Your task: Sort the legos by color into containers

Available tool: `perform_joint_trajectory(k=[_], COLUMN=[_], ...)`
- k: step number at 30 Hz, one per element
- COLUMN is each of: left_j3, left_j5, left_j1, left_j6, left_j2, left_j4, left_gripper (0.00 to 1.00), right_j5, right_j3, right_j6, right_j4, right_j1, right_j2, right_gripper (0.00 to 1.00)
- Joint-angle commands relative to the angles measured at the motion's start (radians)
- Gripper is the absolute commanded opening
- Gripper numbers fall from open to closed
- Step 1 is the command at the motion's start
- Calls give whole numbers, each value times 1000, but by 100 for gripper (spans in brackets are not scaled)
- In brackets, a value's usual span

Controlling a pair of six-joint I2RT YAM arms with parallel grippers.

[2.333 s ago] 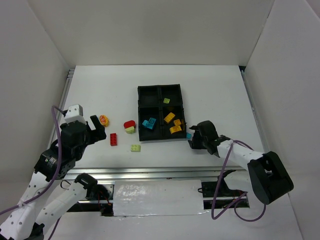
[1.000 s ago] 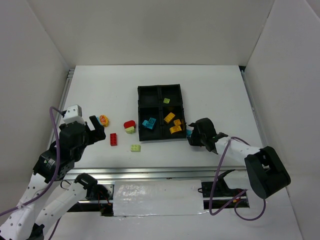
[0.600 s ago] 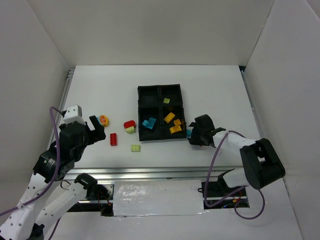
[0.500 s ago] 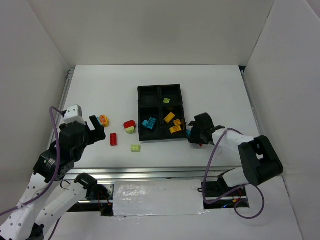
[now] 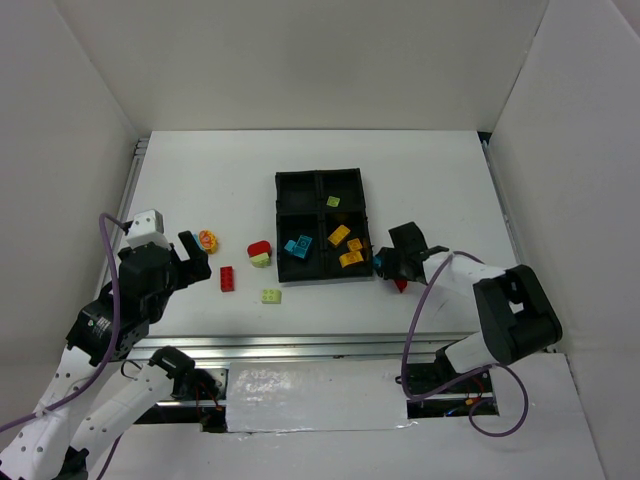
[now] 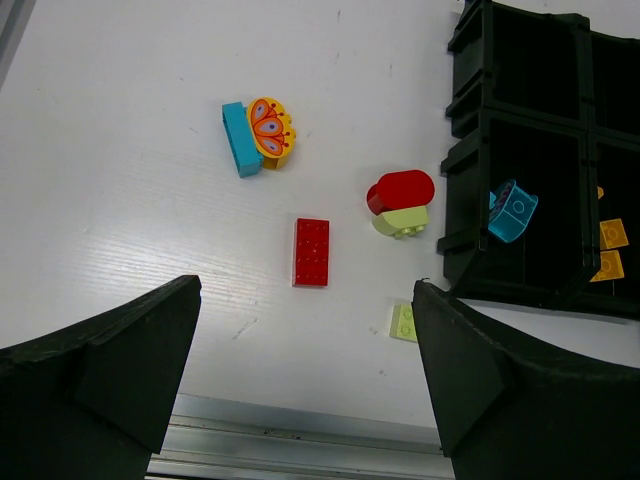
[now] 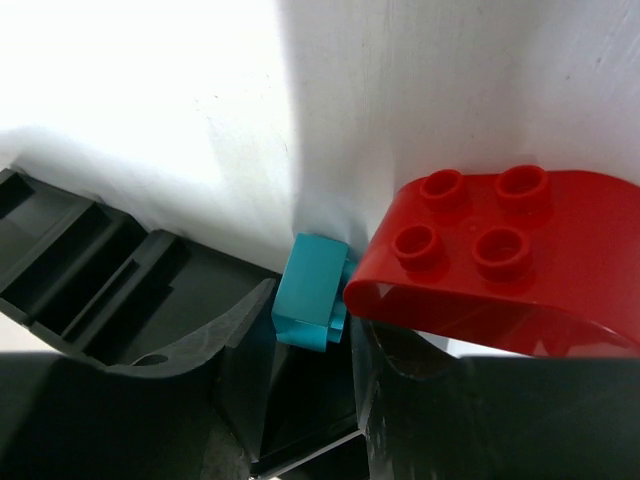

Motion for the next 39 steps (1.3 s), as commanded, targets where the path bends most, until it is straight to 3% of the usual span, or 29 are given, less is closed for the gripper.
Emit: perform_joint_trajectory(k=[1, 3, 4, 13, 15, 18, 21, 25, 29, 35, 38, 39], left_j3=[-6, -6, -6, -6, -6, -5, -6, -5, -5, -5, -5, -5], left_j5=[-20, -20, -17, -17, -20, -28, -31, -31, -33, -28, -22, -19], left_j1=[3, 2, 0, 0, 0, 2, 2, 0, 2, 0, 0, 0], left_j6=[-2, -2, -1, -1, -1, -5, -8, -8, -11, -7, -4, -1], left_j2=[-1, 1, 1, 1, -4, -13, -13, -1, 4, 9, 19, 24], left_j4=[15, 17, 17, 17, 15, 15, 15, 12, 11, 14, 17, 17], left_gripper=[99, 100, 100, 99, 99, 99, 99, 99, 99, 100, 99, 99], right_j5=[34, 52, 60, 234, 236, 172, 62, -70, -28, -54, -48, -52], right_j3=[20, 24, 32, 200, 217, 285, 378, 476, 657, 702, 722, 736], right_j6=[50, 47, 41, -88, -189, -375, -542, -723, -832, -854, -877, -883], right_j4=[-78, -82, -90, -207, -196, -93, 20, 91, -59, -69, -79, -85], right_j1=[-13, -13, -16, -47, -44, -32, 58, 129, 237, 255, 272, 278], right_j2=[-18, -49, -64, -257, -277, -247, -172, -42, 124, 273, 304, 311], right_gripper=[27, 24, 13, 10, 2, 1, 1, 3, 7, 20, 30, 37])
